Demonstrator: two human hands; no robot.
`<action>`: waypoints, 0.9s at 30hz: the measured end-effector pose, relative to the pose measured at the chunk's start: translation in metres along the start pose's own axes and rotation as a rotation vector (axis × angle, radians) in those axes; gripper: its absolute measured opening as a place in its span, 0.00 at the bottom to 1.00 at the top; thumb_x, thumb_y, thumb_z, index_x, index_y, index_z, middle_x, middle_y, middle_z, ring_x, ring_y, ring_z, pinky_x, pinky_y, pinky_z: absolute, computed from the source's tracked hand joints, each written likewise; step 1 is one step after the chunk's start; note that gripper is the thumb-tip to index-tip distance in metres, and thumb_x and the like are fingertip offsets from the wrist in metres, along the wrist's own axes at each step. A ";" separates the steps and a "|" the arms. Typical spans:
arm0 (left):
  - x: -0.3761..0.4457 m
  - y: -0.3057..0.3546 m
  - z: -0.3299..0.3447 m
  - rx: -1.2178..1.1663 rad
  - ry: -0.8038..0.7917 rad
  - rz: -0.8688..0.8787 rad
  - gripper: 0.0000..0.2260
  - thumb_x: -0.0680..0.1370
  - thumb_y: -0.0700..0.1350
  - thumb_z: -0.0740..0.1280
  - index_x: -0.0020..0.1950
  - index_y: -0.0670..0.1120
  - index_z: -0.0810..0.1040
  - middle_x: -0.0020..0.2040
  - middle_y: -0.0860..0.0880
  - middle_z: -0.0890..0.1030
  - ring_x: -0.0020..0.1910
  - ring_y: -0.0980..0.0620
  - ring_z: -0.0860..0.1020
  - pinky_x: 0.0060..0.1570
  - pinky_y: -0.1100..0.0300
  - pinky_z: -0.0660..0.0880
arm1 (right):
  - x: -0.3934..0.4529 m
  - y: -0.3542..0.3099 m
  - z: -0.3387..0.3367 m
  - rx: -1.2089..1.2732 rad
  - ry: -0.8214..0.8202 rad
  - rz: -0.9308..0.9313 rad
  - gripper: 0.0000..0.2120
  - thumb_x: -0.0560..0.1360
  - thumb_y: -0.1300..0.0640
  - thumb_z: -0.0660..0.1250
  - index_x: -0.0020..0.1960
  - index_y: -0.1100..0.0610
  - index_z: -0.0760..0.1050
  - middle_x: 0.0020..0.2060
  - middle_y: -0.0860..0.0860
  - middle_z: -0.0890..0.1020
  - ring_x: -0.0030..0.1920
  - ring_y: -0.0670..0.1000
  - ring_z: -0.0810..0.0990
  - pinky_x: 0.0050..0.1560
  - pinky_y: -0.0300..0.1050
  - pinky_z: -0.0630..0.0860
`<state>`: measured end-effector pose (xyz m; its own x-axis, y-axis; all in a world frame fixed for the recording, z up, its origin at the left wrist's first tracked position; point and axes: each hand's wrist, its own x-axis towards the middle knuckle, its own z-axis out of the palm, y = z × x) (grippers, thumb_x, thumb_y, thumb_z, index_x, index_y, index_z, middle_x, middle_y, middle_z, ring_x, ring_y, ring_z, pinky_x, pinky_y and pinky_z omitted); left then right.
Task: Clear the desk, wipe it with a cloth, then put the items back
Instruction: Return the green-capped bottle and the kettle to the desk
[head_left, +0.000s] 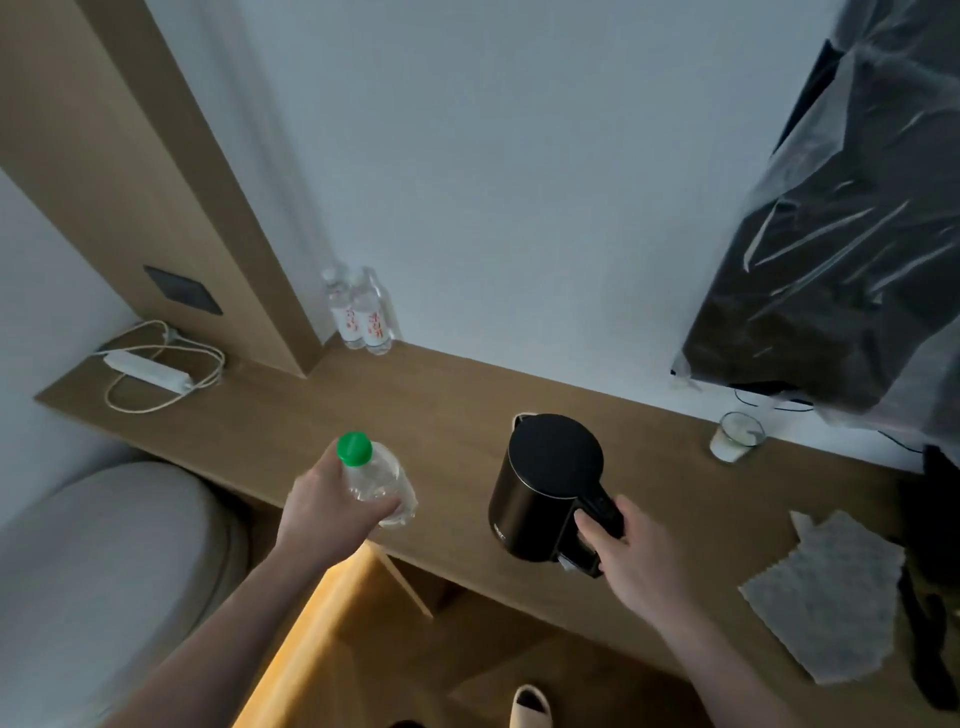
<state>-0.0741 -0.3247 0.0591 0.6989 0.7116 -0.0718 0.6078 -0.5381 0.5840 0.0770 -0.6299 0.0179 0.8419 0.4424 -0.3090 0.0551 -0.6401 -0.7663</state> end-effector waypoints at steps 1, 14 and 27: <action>0.015 -0.001 0.000 0.011 -0.002 -0.001 0.23 0.65 0.55 0.80 0.54 0.56 0.73 0.44 0.59 0.78 0.44 0.54 0.79 0.45 0.52 0.79 | 0.010 -0.006 0.003 -0.020 0.005 0.008 0.15 0.82 0.43 0.65 0.43 0.52 0.74 0.35 0.48 0.79 0.34 0.46 0.78 0.35 0.38 0.71; 0.247 -0.051 0.015 -0.015 -0.229 0.104 0.27 0.65 0.57 0.80 0.60 0.54 0.76 0.47 0.56 0.81 0.47 0.52 0.81 0.47 0.56 0.78 | 0.112 -0.093 0.081 0.036 0.208 0.240 0.07 0.81 0.40 0.65 0.49 0.43 0.76 0.42 0.43 0.84 0.44 0.45 0.82 0.42 0.45 0.78; 0.408 -0.052 0.049 -0.052 -0.369 0.128 0.30 0.72 0.48 0.79 0.70 0.49 0.69 0.59 0.49 0.80 0.58 0.45 0.79 0.53 0.55 0.74 | 0.185 -0.168 0.162 0.189 0.408 0.417 0.11 0.82 0.44 0.65 0.47 0.50 0.76 0.39 0.50 0.84 0.41 0.50 0.83 0.39 0.46 0.74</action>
<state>0.1980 -0.0288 -0.0402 0.8622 0.4248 -0.2760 0.4935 -0.5815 0.6468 0.1367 -0.3381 -0.0017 0.9115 -0.1217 -0.3928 -0.3884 -0.5682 -0.7255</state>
